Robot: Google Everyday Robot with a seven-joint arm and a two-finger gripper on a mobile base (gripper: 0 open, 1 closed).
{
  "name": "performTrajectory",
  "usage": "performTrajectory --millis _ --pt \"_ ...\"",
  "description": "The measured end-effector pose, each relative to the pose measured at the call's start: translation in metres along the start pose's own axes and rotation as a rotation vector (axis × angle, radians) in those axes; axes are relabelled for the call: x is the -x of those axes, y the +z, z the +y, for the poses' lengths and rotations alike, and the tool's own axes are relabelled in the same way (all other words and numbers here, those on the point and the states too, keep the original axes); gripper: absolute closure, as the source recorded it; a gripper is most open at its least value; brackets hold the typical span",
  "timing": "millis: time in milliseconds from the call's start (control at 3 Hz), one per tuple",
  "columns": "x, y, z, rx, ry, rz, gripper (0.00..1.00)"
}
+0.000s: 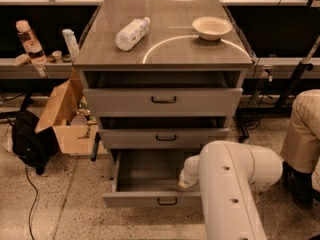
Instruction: Open bottom drawer
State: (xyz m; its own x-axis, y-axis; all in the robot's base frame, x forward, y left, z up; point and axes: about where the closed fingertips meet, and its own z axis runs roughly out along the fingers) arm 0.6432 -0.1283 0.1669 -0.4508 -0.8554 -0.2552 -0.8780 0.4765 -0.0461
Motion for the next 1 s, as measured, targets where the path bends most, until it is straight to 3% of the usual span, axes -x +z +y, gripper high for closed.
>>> performTrajectory --millis 333,667,1000 --pt "-0.02 -0.002 0.014 0.016 0.029 0.017 1.0" --pt "-0.063 -0.019 0.034 0.025 0.107 0.043 1.0" --pt "-0.091 -0.035 0.062 0.043 0.159 0.04 1.0"
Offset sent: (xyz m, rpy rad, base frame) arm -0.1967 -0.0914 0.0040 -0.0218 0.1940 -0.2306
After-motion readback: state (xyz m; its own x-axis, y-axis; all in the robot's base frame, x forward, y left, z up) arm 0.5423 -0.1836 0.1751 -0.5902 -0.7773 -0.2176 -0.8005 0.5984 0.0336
